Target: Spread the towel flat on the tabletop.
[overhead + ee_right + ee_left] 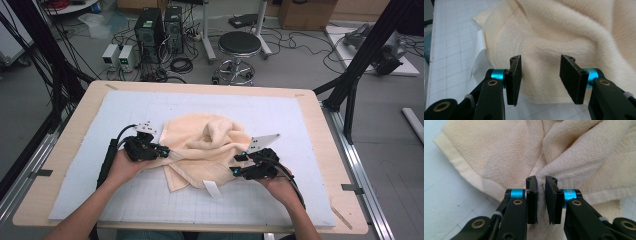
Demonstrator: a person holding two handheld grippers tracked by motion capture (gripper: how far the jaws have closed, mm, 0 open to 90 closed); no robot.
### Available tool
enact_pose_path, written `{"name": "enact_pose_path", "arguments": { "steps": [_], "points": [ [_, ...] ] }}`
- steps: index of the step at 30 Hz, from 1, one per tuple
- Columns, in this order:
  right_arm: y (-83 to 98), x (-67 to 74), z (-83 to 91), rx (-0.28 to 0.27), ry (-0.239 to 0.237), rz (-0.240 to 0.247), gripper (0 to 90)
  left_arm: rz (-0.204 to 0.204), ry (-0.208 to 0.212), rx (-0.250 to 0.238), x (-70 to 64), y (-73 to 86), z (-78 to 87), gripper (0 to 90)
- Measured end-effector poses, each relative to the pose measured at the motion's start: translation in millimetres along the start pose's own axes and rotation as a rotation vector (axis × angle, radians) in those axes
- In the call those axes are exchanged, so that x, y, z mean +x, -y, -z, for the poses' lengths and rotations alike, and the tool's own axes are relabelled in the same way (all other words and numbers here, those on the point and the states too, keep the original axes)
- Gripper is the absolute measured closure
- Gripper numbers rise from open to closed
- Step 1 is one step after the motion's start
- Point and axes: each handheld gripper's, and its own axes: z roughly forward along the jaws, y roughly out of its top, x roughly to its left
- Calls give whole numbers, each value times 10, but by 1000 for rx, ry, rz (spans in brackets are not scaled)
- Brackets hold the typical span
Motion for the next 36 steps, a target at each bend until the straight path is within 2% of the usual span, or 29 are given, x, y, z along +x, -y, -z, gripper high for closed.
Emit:
{"name": "enact_pose_path", "arguments": {
  "steps": [2,3,4,7,11,20,21,26,27,29,34,35,36],
  "points": [
    [28,-5,-96,29,-4,-2,558,-3,3,6,9,1,-13,795],
    [48,-12,-164,59,-1,-8,623,-5,2,8,10,2,-20,796],
    [48,-12,-164,59,-1,-8,623,-4,2,9,10,4,-25,796],
    [102,-32,-275,93,-3,11,820,-7,2,18,17,10,-31,796],
    [125,-46,-285,92,-16,4,889,-9,9,26,16,17,-25,796],
    [138,1,-161,75,-49,10,888,-39,4,25,-47,41,25,800],
    [144,10,-156,67,-66,4,756,-40,0,26,-57,39,25,798],
    [126,38,-128,43,-88,-5,692,-42,0,29,-53,38,19,795],
    [114,54,-98,15,-102,0,653,-40,0,29,-49,38,18,795],
    [105,77,-83,4,-117,4,633,-33,2,25,-48,41,11,792],
    [109,117,-156,47,-102,30,621,-27,0,26,-44,43,-16,776],
    [126,112,-219,77,-82,22,636,-37,2,36,-43,42,-15,754],
    [126,112,-219,77,-82,22,636,-37,2,36,-43,42,-15,730]
  ]
}}
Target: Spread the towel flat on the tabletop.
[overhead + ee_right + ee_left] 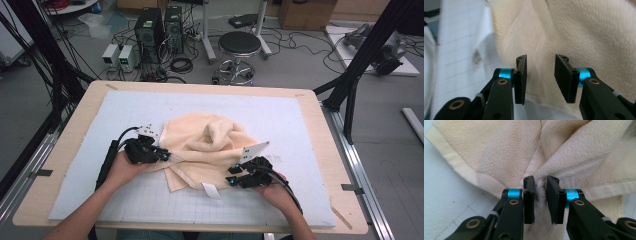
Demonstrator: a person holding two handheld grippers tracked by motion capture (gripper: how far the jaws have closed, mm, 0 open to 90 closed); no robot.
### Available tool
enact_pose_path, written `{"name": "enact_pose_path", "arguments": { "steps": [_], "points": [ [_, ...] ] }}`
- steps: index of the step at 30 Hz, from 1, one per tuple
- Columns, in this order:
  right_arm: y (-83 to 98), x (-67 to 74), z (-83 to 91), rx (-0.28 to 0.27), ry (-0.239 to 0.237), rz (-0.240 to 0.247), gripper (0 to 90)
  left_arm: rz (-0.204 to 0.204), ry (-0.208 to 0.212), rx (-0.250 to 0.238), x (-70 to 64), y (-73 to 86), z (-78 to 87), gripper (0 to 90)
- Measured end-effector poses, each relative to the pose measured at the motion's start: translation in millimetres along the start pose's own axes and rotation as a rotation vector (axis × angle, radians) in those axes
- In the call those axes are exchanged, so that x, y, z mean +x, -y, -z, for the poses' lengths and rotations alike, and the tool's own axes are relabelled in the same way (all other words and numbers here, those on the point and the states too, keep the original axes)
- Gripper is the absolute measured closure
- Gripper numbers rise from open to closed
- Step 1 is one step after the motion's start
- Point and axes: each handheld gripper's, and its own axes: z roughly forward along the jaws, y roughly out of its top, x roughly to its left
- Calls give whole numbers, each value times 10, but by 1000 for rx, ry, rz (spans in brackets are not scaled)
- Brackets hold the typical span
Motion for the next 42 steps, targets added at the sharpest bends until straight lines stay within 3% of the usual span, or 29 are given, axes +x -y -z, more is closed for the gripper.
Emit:
{"name": "enact_pose_path", "arguments": {
  "steps": [1,2,3,4,5,12,15,21,25,29,31,34,36,37,39,42],
  "points": [
    [16,-9,-66,28,6,-8,695,-6,1,1,-6,4,-9,707],
    [16,-9,-66,28,6,-8,695,-6,1,1,-6,4,-9,706],
    [33,-3,-102,29,12,4,766,-8,-3,5,-17,9,-12,707],
    [33,-3,-102,29,12,4,766,-11,-1,8,-22,9,-12,707],
    [43,-17,-96,24,0,-4,823,-14,2,8,-32,14,-16,727],
    [57,-4,-41,12,-34,-9,857,-54,6,12,-119,33,31,797],
    [52,45,65,-22,-34,1,858,-51,26,-4,-192,120,98,804],
    [65,142,180,-30,-38,20,859,-34,45,-26,-337,232,201,810],
    [52,299,338,-39,-36,70,860,-44,54,-40,-475,237,279,811],
    [61,368,454,-52,-39,81,860,-45,91,-52,-602,231,333,814],
    [98,397,539,-54,-42,83,859,-65,113,-42,-696,233,338,815],
    [138,383,573,-46,-50,78,842,-80,129,-40,-748,230,319,806],
    [175,356,604,-53,-49,67,811,-101,152,-59,-769,207,310,745],
    [196,315,645,-67,-32,48,758,-103,161,-71,-741,170,313,658],
    [197,293,659,-72,-28,40,747,-101,159,-91,-710,139,305,649],
    [169,192,662,-72,24,36,681,-99,147,-105,-628,89,253,607]
  ]
}}
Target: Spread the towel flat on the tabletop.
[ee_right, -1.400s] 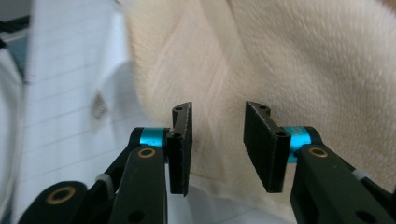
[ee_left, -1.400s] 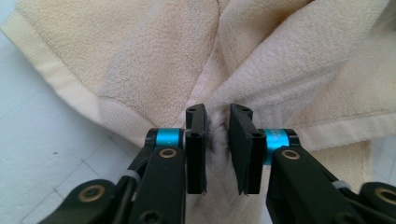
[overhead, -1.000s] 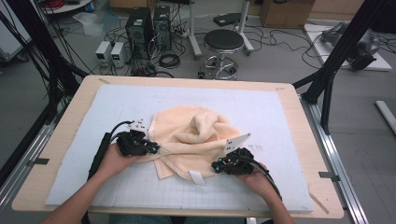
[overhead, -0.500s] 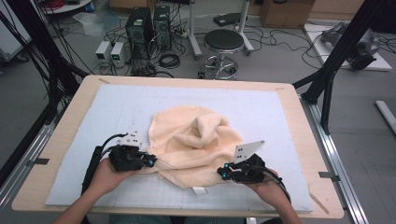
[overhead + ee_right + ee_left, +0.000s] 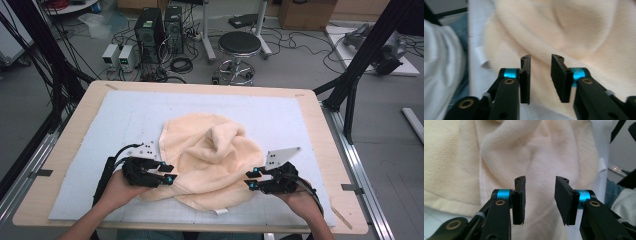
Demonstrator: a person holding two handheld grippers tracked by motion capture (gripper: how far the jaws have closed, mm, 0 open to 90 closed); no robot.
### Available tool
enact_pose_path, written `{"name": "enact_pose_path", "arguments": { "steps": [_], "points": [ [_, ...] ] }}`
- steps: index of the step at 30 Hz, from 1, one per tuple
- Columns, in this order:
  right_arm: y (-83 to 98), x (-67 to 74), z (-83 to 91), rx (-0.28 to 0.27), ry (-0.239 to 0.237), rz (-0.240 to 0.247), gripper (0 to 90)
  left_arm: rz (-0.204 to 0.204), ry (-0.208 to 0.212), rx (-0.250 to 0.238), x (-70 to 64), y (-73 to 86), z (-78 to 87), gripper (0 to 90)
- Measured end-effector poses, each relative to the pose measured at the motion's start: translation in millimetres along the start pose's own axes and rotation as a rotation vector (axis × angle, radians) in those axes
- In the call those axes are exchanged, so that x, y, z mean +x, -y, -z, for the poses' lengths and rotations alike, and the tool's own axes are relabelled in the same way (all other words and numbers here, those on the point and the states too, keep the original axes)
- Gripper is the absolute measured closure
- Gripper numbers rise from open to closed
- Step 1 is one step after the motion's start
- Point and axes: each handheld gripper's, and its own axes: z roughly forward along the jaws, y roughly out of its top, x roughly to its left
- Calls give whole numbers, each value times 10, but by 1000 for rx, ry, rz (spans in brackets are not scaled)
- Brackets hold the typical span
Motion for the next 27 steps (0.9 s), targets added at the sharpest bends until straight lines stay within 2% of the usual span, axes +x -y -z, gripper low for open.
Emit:
{"name": "enact_pose_path", "arguments": {
  "steps": [2,3,5,6,7,9,12,13,15,16,18,19,20,21,24,27],
  "points": [
    [-7,-85,-48,-2,19,-11,648,-5,-30,7,84,-5,-50,593],
    [-3,-169,-121,4,37,-31,593,2,-53,8,130,-2,-84,570],
    [-1,-200,-147,8,40,-35,582,17,-79,25,237,6,-133,567],
    [3,-241,-192,14,46,-40,557,29,-85,23,282,12,-157,565],
    [10,-287,-266,30,73,-40,522,33,-95,25,322,14,-173,559],
    [15,-304,-290,37,78,-41,520,47,-120,19,381,11,-206,548],
    [43,-372,-370,54,84,-43,515,57,-139,43,447,-12,-251,555],
    [56,-403,-412,74,86,-51,519,80,-133,57,479,-13,-279,598],
    [60,-410,-425,82,88,-50,525,107,-132,89,522,2,-334,610],
    [64,-417,-446,91,86,-51,549,111,-124,105,538,14,-357,632],
    [69,-422,-475,105,79,-53,602,108,-117,129,547,28,-385,745],
    [72,-413,-496,122,77,-60,685,100,-111,144,543,29,-387,837],
    [72,-413,-496,122,77,-60,685,98,-108,140,533,29,-387,837],
    [82,-404,-503,127,76,-55,786,90,-113,141,520,23,-373,864],
    [87,-410,-480,127,61,-61,822,93,-150,125,505,30,-275,871],
    [72,-378,-422,107,55,-56,830,117,-185,90,507,91,-75,873]
  ]
}}
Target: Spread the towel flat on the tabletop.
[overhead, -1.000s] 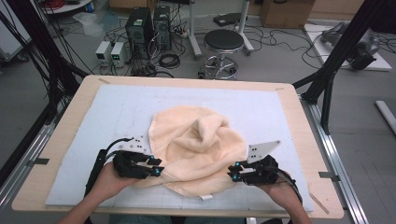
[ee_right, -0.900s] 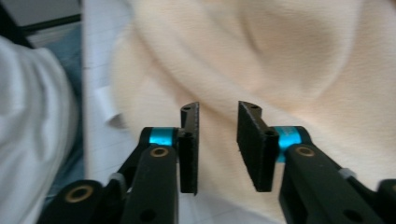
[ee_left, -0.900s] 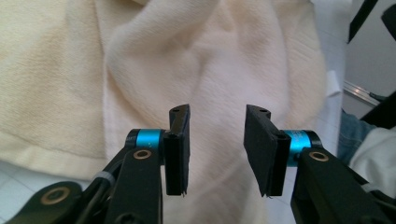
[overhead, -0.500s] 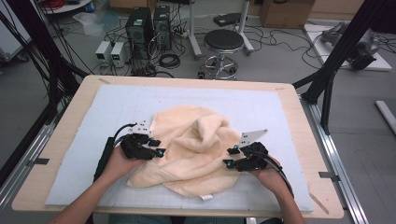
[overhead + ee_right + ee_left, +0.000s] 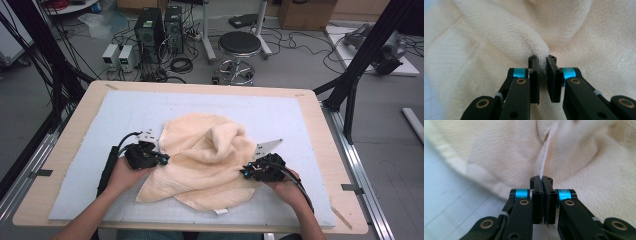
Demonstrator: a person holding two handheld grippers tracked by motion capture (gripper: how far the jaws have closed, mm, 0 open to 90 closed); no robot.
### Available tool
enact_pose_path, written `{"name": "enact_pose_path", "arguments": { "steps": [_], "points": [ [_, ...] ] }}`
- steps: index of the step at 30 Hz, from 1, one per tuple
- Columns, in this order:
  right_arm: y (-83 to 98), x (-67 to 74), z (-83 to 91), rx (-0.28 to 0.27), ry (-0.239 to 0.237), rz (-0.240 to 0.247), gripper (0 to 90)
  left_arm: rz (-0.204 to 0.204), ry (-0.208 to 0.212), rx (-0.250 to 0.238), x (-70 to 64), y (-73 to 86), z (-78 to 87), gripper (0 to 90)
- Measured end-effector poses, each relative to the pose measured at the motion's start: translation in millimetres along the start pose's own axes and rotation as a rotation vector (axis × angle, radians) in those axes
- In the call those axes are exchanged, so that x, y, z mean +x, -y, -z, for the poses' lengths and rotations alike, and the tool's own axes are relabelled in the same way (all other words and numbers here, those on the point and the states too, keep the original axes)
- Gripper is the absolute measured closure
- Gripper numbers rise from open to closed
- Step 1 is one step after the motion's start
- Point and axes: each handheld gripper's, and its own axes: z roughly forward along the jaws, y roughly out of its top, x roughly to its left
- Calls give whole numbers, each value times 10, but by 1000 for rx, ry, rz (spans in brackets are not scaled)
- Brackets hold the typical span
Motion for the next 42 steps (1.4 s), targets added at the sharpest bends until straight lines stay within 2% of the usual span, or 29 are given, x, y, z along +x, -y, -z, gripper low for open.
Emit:
{"name": "enact_pose_path", "arguments": {
  "steps": [3,5,7,8,12,13,14,15,16,17,19,20,21,22,23,24,26,27,28,30,33,34,35,36,37,38,39,41,42],
  "points": [
    [-7,28,31,-12,-7,16,832,18,-10,-33,8,85,155,873],
    [-20,50,41,-25,-18,19,833,33,0,-56,6,155,276,873],
    [-57,91,40,-33,-33,34,833,28,-6,-80,-38,230,386,873],
    [-92,135,33,-29,-36,56,833,19,-7,-79,-87,286,447,873],
    [-109,208,54,-36,-59,73,833,8,4,-70,-175,384,513,873],
    [-109,238,64,-37,-73,69,832,1,11,-60,-193,408,522,873],
    [-109,286,88,-38,-103,94,829,-4,17,-58,-215,428,522,870],
    [-109,286,88,-38,-103,94,829,-11,24,-58,-231,441,520,870],
    [-108,310,100,-34,-109,93,821,-29,50,-54,-257,446,519,867],
    [-101,327,130,-44,-124,101,790,-35,56,-58,-270,439,519,837],
    [-97,318,196,-74,-136,87,750,-57,73,-73,-283,381,536,756],
    [-106,293,272,-105,-120,76,722,-69,76,-85,-281,336,544,719],
    [-106,293,272,-105,-120,76,722,-74,81,-94,-282,296,547,719],
    [-129,235,344,-121,-91,66,709,-86,86,-114,-271,183,526,698],
    [-129,235,344,-121,-91,66,709,-86,86,-114,-271,183,526,694],
    [-138,209,357,-123,-67,68,690,-80,92,-128,-261,120,492,694],
    [-167,80,332,-93,24,43,644,-91,102,-134,-249,39,401,687],
    [-167,80,332,-93,24,43,644,-103,103,-132,-241,7,348,687],
    [-171,2,277,-80,68,36,613,-107,105,-130,-235,-18,288,662],
    [-172,-23,251,-76,86,35,589,-111,113,-122,-219,-59,150,643],
    [-174,-123,159,-66,149,16,541,-120,164,-94,-209,-102,-39,589],
    [-167,-190,104,-62,156,-1,533,-118,167,-65,-216,-117,-175,587],
    [-167,-190,104,-62,156,-1,533,-118,167,-65,-216,-117,-175,592],
    [-147,-254,30,-41,164,-8,534,-115,180,-38,-207,-118,-259,600],
    [-147,-254,30,-41,164,-8,534,-107,184,-16,-204,-114,-318,600],
    [-125,-303,-45,-9,155,-22,566,-109,188,1,-196,-110,-365,622],
    [-125,-303,-45,-9,155,-22,566,-107,190,8,-196,-106,-391,622],
    [-113,-325,-114,25,147,-12,634,-111,195,7,-201,-111,-413,641],
    [-113,-323,-165,37,135,-8,697,-108,201,7,-205,-113,-416,679]
  ]
}}
